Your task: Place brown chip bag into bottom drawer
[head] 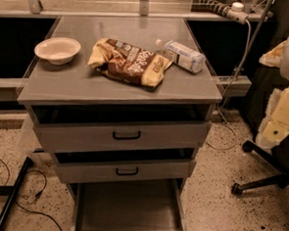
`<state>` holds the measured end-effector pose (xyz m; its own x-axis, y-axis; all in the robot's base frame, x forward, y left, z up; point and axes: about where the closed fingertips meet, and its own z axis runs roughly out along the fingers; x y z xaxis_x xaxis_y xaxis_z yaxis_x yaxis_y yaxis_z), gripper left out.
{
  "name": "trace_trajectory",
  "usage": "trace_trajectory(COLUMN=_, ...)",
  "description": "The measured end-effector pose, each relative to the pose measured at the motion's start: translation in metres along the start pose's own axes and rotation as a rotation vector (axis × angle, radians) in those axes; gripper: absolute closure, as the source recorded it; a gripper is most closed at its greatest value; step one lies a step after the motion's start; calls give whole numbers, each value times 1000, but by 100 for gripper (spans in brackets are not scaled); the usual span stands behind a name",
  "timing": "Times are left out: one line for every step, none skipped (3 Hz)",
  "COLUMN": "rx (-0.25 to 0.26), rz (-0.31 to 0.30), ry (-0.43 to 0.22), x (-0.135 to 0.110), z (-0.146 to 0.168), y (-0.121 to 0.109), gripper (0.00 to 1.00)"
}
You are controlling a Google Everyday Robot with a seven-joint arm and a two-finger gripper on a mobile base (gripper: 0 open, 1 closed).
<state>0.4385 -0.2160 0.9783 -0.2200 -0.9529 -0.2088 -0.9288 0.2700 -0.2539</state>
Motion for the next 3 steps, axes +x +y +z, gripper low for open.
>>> trace_trajectory(rx=18, rz=-5, ry=-2, x=-4, z=-2, y=-3, gripper=0)
trace_trajectory(rx=52, rz=-56, ry=-24, x=-24, z=1, y=-11, gripper=0)
trace_trajectory(rx=90, rz=-118, ry=-74, x=-50, z=7, y=-24, gripper=0)
